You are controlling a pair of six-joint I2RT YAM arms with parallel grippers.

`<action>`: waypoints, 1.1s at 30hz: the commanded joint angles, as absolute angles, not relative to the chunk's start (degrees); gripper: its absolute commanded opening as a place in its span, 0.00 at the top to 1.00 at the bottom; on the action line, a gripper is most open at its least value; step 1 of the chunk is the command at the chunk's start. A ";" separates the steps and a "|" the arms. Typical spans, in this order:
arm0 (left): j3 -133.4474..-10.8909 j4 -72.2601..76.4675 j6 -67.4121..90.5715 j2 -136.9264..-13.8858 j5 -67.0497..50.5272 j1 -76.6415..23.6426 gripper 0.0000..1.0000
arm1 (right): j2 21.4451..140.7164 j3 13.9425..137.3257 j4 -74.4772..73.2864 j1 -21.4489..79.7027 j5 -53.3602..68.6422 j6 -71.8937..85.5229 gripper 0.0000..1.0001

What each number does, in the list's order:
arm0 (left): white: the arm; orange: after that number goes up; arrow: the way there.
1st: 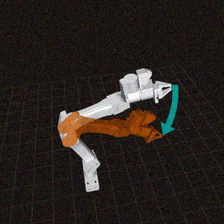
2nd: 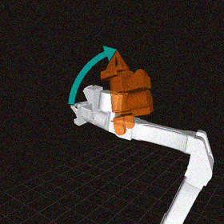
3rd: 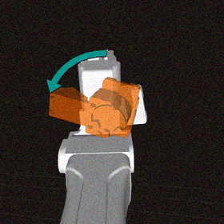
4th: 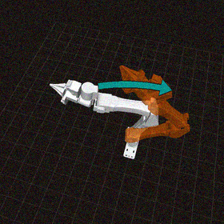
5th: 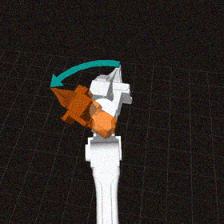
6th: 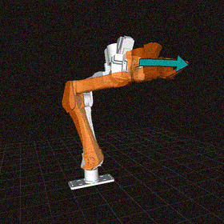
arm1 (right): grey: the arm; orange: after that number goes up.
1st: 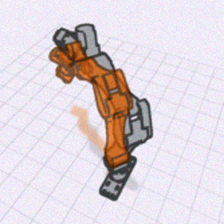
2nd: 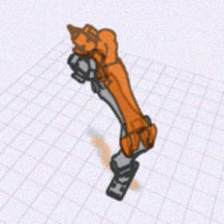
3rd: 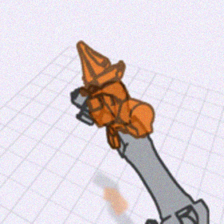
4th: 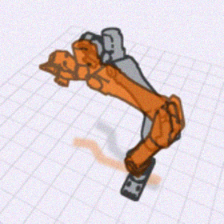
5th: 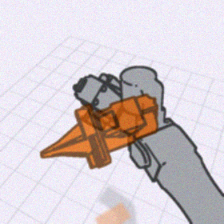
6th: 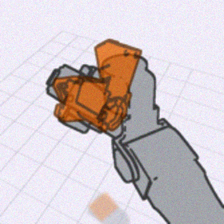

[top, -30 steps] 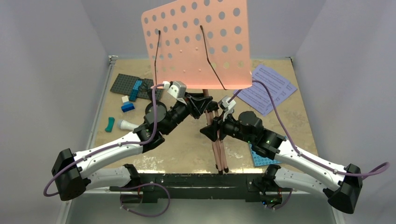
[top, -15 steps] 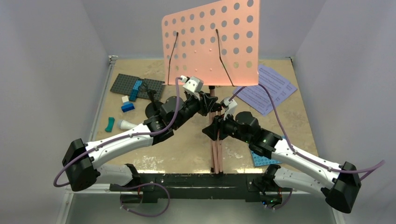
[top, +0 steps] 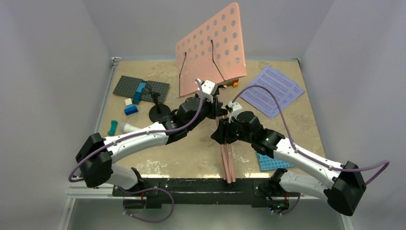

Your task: Pack up the instrument practice props

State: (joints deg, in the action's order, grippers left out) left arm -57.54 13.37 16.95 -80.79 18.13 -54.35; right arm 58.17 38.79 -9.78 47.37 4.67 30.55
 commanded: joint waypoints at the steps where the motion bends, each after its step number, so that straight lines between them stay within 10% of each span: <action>1: -61.21 15.11 6.37 -82.01 25.26 -50.99 1.00 | 56.31 46.05 0.71 46.73 13.37 27.83 1.00; 33: -60.82 23.48 6.08 -94.76 18.75 -46.02 1.00 | 63.03 38.29 12.32 42.19 9.19 32.05 1.00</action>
